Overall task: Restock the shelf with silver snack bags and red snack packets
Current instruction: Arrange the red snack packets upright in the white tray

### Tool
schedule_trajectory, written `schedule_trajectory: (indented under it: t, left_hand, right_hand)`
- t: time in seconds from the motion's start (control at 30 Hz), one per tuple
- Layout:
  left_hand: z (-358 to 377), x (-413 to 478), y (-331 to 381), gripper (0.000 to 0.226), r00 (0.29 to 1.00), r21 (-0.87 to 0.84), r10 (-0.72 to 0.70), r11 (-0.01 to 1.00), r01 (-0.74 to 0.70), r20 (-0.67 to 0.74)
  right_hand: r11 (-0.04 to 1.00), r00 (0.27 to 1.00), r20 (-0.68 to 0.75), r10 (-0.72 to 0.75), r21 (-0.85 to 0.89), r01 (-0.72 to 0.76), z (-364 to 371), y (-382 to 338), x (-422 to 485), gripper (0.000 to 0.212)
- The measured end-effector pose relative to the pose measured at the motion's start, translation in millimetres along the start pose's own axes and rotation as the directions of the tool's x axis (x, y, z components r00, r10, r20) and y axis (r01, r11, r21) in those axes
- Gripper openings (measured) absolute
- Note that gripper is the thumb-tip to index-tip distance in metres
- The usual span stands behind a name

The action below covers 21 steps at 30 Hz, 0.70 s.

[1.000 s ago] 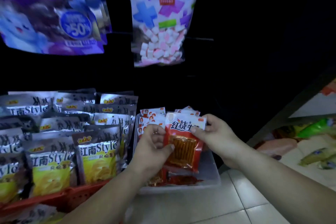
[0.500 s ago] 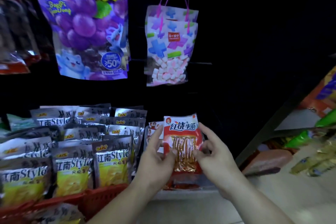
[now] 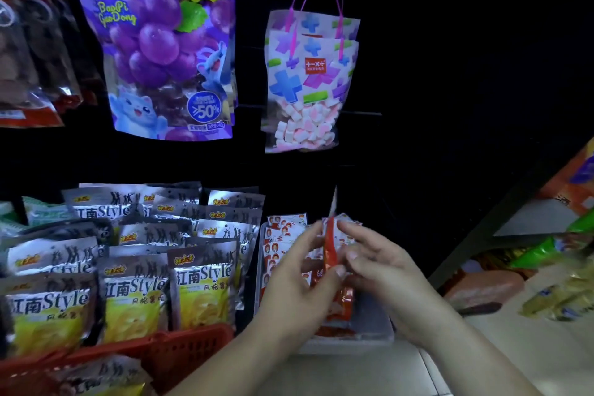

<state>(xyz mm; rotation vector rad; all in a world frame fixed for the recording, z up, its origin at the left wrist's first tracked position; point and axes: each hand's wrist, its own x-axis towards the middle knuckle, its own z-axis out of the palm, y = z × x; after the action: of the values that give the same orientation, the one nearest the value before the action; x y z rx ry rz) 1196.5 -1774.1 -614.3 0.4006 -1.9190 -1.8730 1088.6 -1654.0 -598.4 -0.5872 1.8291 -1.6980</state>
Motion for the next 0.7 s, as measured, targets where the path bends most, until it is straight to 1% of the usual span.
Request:
schedule_trajectory:
  t: [0.03, 0.07, 0.1, 0.13, 0.17, 0.23, 0.3, 0.33, 0.4, 0.47, 0.63, 0.7]
  left_hand:
    - [-3.4, 1.8, 1.7, 0.062, 0.999, -0.057, -0.042, 0.998, 0.041, -0.012]
    - [-7.4, 4.7, 0.3, 0.065, 0.997, -0.103, -0.074, 0.992, 0.072, -0.010]
    - [-11.0, 7.1, 0.7, 0.066, 0.994, -0.146, -0.105, 0.984, 0.103, -0.004]
    - [-13.3, 8.9, 0.8, 0.067, 0.991, -0.181, -0.132, 0.975, 0.133, 0.015]
    - [-14.3, 10.1, 1.8, 0.067, 0.989, -0.207, -0.147, 0.967, 0.150, 0.033]
    - [-14.3, 9.6, 0.9, 0.069, 0.986, -0.243, -0.152, 0.956, 0.165, 0.069]
    - [-14.8, 9.6, -4.8, 0.070, 0.982, -0.226, -0.177, 0.956, 0.188, 0.069]
    - [-15.1, 10.3, -8.2, 0.070, 0.983, -0.207, -0.178, 0.961, 0.183, 0.043]
    - [-17.2, 11.8, -15.2, 0.077, 0.984, -0.138, -0.173, 0.977, 0.165, -0.047]
    - [-19.2, 12.5, -18.9, 0.085, 0.983, -0.115, -0.159, 0.982, 0.149, -0.086]
    - [-20.7, 16.2, -22.2, 0.077, 0.984, -0.127, -0.161, 0.980, 0.150, -0.076]
    - [-21.8, 17.1, -24.0, 0.072, 0.985, -0.118, -0.160, 0.981, 0.152, -0.068]
  right_hand:
    - [1.000, 1.000, -0.015, -0.002, 0.006, 0.002, -0.5, 0.8, -1.1, 0.039]
    - [0.999, 0.998, -0.063, -0.022, -0.024, 0.021, -1.2, 1.8, -1.3, 0.038]
    - [0.995, 0.990, -0.133, -0.053, -0.091, 0.041, -2.3, 4.4, -0.4, 0.040]
    - [0.986, 0.979, -0.190, -0.077, -0.157, 0.047, -2.3, 6.9, -0.2, 0.047]
    - [0.982, 0.974, -0.210, -0.081, -0.184, 0.042, -2.2, 10.1, 0.6, 0.054]
    - [0.988, 0.983, -0.171, -0.060, -0.152, 0.034, -1.0, 14.5, 2.4, 0.058]
    - [0.987, 0.988, -0.131, -0.078, -0.149, 0.058, 0.8, 12.9, 2.8, 0.061]
    - [0.985, 0.987, -0.127, -0.100, -0.156, 0.080, 1.7, 9.4, 1.7, 0.062]
    - [0.985, 0.980, -0.153, -0.130, -0.131, 0.110, 1.0, 5.5, 1.6, 0.064]
    - [0.984, 0.974, -0.175, -0.143, -0.134, 0.121, 0.0, 4.3, 1.1, 0.065]
    - [0.968, 0.953, -0.230, -0.198, -0.198, 0.153, -3.4, 4.3, -0.2, 0.063]
    - [0.967, 0.950, -0.232, -0.209, -0.195, 0.165, -5.6, 4.5, 0.1, 0.063]
